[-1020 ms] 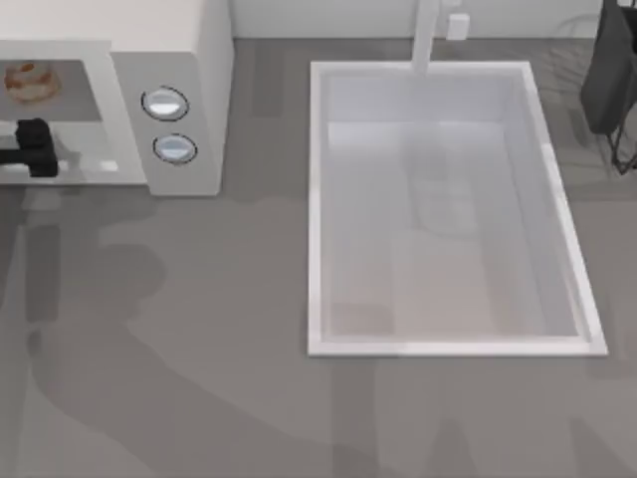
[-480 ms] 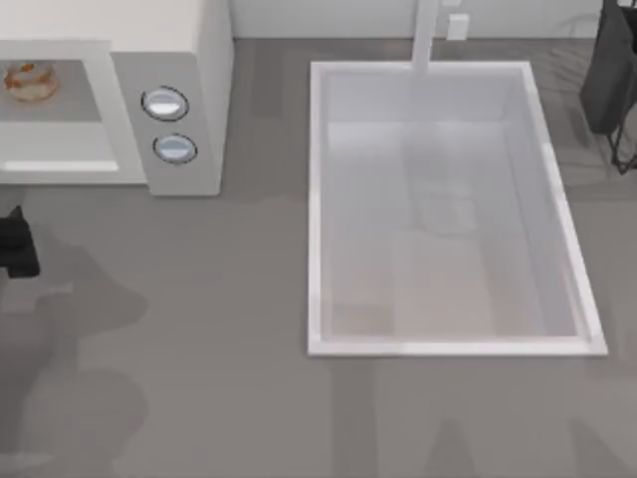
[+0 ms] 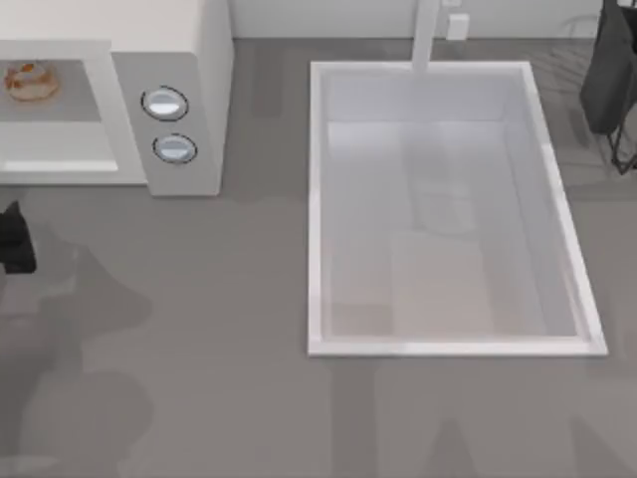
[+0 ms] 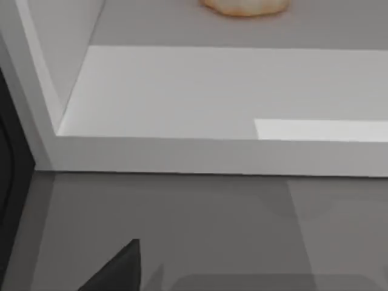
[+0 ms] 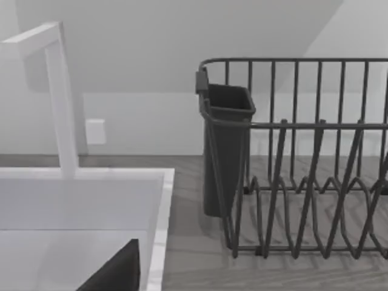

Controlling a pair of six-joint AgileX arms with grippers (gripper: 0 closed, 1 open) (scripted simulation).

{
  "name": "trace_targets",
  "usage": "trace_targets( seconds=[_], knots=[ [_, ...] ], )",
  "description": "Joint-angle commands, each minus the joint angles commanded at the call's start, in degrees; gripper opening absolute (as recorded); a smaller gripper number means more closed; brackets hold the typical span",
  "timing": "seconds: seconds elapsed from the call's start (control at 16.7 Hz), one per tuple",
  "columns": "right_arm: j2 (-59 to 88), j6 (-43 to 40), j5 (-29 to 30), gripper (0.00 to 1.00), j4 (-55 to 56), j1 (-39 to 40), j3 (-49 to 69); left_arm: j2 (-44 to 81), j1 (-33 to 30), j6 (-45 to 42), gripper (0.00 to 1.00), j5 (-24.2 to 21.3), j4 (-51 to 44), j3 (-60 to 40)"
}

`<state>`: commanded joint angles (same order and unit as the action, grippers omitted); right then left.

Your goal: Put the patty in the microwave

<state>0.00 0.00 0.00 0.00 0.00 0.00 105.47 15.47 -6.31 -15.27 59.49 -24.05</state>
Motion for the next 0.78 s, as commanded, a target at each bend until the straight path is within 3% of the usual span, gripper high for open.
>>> trace_targets(
  seconds=[0.54, 0.78],
  knots=[
    [0.00, 0.00, 0.00, 1.00, 0.00, 0.00, 0.00, -20.34, 0.01, 0.10, 1.00, 0.30, -28.10, -6.28],
    [0.00, 0.00, 0.00, 1.00, 0.00, 0.00, 0.00, -24.50, -0.02, 0.10, 1.00, 0.30, -32.58, -7.64]
  ],
)
